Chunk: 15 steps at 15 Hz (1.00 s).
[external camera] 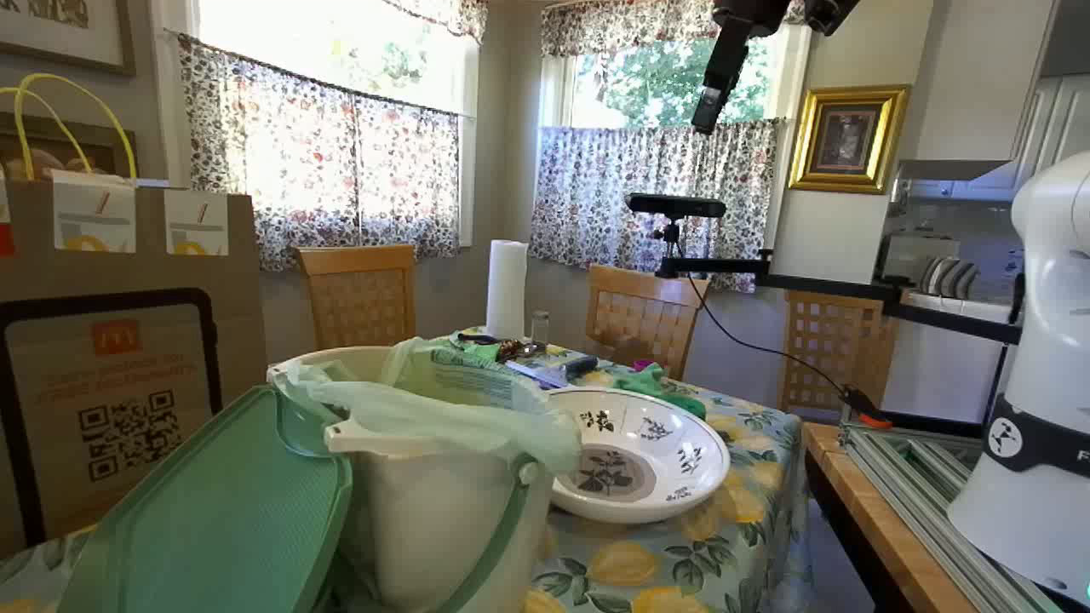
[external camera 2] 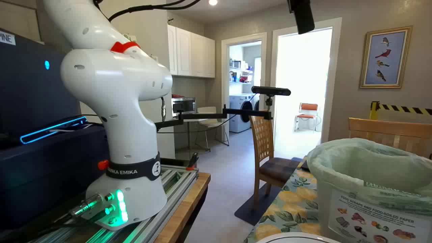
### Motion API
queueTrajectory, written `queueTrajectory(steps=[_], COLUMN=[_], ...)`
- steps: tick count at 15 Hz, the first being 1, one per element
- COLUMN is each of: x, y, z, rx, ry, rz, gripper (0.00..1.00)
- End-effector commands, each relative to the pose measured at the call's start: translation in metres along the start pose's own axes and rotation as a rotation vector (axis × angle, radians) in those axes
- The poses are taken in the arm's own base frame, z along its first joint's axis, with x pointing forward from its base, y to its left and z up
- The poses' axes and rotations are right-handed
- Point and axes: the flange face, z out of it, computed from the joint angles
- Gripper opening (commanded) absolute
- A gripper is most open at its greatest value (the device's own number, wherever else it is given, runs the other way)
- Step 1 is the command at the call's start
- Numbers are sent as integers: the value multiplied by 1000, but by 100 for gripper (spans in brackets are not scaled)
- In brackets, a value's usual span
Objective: Cover the edge of the bin with the plastic
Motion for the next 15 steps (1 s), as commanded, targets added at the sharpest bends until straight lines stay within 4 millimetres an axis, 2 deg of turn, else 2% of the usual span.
queueTrajectory(steps=[1,9,11,15], x=[0,2,3,8], y=[0,-4,-22,-80], z=[0,0,4,20], rx=[0,-5,-16,-67], ry=[-1,16,29,50], rz=[0,-7,-60,-236], gripper=[100,100,100,100])
